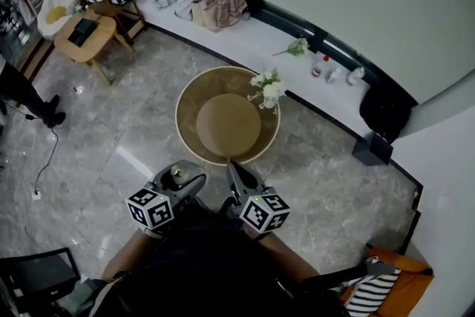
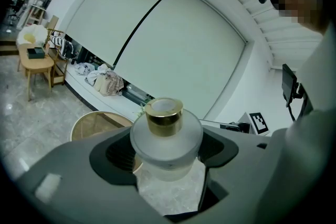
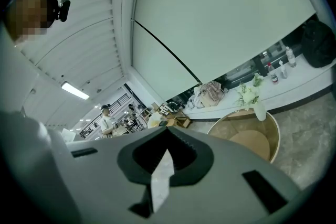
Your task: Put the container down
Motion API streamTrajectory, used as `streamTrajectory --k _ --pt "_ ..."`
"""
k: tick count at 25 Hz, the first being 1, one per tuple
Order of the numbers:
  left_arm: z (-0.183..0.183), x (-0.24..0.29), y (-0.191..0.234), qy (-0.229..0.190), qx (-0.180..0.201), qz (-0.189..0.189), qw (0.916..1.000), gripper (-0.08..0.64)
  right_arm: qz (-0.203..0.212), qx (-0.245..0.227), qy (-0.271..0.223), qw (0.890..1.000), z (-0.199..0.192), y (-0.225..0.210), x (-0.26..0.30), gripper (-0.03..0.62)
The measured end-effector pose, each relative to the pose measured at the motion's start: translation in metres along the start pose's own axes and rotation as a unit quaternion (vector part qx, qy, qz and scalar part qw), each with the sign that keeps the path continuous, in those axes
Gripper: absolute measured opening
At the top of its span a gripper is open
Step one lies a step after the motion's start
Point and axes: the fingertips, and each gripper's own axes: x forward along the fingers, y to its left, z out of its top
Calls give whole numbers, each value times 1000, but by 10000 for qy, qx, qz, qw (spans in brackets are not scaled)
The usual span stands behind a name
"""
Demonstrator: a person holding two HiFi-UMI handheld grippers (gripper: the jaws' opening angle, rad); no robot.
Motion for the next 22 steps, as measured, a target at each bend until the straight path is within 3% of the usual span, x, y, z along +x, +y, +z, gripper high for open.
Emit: streamTrajectory --k 12,22 --pt "16 27 20 113 40 -203 9997 345 -262 -2 -127 9996 17 -18 19 6" --pt "58 53 78 285 10 -469 9985 345 -604 9 -163 9980 34 -25 84 7"
